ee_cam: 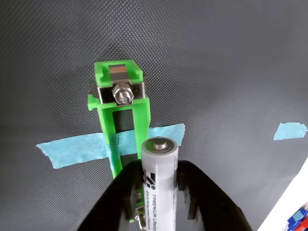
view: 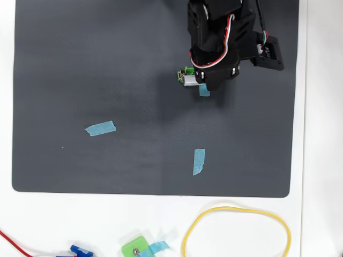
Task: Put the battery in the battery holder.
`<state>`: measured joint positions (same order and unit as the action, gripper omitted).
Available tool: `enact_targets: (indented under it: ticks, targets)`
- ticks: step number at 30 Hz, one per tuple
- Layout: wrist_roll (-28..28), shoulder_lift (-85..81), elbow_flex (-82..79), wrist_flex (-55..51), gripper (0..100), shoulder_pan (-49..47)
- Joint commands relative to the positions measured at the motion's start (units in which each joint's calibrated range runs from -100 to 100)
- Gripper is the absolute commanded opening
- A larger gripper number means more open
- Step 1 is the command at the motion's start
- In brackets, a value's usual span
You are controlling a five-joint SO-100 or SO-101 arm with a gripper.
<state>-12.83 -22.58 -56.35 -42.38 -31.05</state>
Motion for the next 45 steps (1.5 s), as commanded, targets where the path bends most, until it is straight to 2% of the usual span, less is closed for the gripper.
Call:
enact_targets:
  ticks: [1,11,15,19,28,45]
  targets:
    - [0.2,2.7,2.1,-0.8,0,0.8]
    - [0.2,-0.5,2.2,-0.8,0,0.6]
    - [0.2,-8.5,2.4,-8.2,0,0.6]
    - [0.2,-8.7,2.4,-8.3,0,-3.8]
    - [-0.3,-8.5,2.4,-8.3,0,-7.1]
    - [-0.4,-4.3,2.5,-7.3,0,-9.5]
